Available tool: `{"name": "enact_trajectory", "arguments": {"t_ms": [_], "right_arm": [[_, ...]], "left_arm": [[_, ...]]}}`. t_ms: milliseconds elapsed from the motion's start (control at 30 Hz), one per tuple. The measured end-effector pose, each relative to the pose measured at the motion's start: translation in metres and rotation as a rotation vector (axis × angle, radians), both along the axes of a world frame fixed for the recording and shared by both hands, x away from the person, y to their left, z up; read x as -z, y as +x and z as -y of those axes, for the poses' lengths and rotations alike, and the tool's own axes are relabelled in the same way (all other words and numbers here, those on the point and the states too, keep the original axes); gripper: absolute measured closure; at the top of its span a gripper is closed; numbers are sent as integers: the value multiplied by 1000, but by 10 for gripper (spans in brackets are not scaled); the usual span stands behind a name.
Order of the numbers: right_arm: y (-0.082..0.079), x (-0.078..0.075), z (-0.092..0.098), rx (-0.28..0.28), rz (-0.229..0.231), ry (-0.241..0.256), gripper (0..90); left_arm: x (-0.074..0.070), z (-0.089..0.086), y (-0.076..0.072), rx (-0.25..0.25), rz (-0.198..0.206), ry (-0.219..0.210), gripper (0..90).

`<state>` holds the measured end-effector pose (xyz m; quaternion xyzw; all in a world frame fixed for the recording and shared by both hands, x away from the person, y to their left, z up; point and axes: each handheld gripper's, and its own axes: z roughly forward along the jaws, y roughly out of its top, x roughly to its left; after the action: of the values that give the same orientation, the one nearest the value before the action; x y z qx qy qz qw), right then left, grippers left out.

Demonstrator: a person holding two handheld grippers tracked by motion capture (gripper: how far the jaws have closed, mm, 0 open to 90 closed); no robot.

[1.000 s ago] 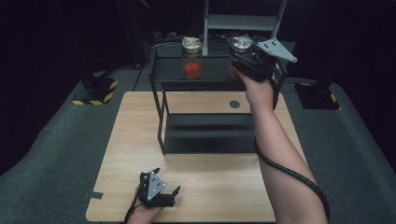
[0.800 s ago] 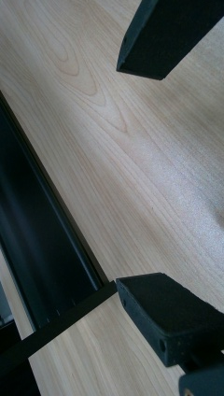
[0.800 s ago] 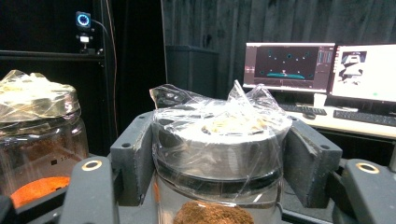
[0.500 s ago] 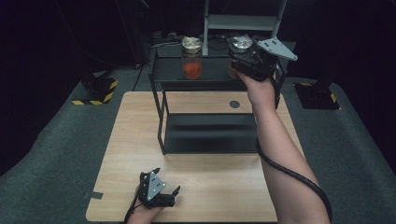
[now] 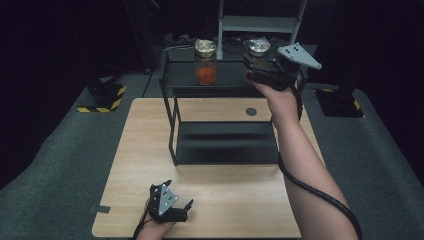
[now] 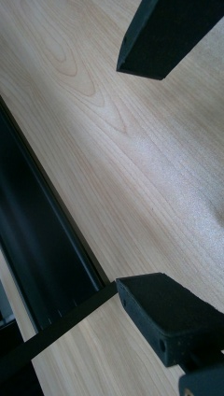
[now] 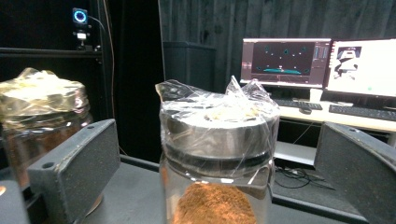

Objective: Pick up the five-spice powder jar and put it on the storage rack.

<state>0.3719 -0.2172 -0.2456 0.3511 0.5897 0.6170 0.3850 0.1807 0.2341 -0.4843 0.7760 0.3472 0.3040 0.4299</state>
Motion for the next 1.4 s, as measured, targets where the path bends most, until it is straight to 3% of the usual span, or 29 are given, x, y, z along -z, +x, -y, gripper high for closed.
{"name": "enact_trajectory", "arguments": {"t_ms": [867, 1400], "right_arm": [[-42, 13, 13, -30, 37, -13, 0], [-72, 33, 33, -44, 46, -8, 0]], "left_arm": [[0, 3, -1, -2, 3, 15, 9], [-1, 4, 0, -10, -1, 18, 9]]}}
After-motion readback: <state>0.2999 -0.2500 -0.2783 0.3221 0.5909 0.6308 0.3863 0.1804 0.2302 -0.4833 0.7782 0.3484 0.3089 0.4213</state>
